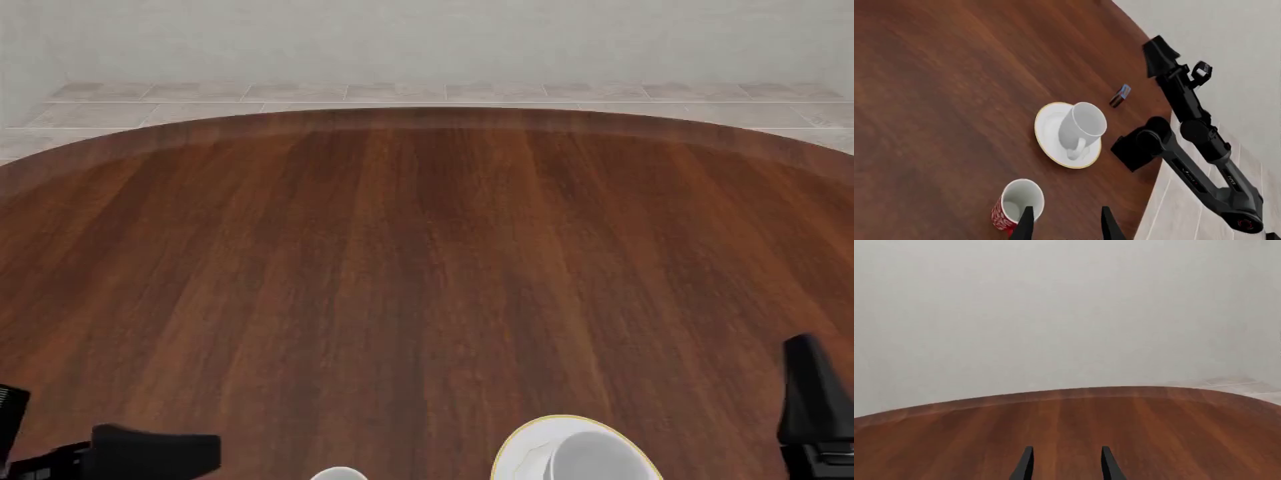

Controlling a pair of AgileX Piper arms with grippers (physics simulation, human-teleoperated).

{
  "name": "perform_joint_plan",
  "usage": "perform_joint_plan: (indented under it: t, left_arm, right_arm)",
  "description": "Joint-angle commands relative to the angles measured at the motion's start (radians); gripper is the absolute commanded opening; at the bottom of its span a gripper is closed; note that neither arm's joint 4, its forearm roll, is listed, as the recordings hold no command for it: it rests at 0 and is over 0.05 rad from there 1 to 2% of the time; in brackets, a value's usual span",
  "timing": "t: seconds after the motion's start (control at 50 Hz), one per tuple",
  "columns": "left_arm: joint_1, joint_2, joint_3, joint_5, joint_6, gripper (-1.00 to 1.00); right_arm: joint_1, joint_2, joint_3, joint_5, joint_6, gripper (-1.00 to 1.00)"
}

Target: Put the white mug on the plate.

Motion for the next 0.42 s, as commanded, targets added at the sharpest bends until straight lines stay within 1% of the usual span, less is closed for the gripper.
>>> perform_joint_plan:
  t: [0.02,0.24,0.34,0.36,0.42]
  left_arm:
    - [0.028,-0.095,0.004,0.060,0.001,1.00]
    - [0.056,-0.188,-0.032,0.142,-0.012,1.00]
    - [0.077,-0.222,-0.041,0.172,-0.003,1.00]
    - [0.080,-0.223,-0.055,0.189,-0.006,1.00]
    - [0.085,-0.246,-0.045,0.195,-0.008,1.00]
  right_arm:
    - [-0.009,0.000,-0.013,-0.031,0.011,1.00]
    - [-0.005,0.000,-0.011,-0.039,0.016,1.00]
    - [-0.009,0.000,-0.014,-0.039,0.023,1.00]
    - [-0.010,0.000,-0.020,-0.038,0.021,1.00]
    - [-0.011,0.000,-0.025,-0.038,0.025,1.00]
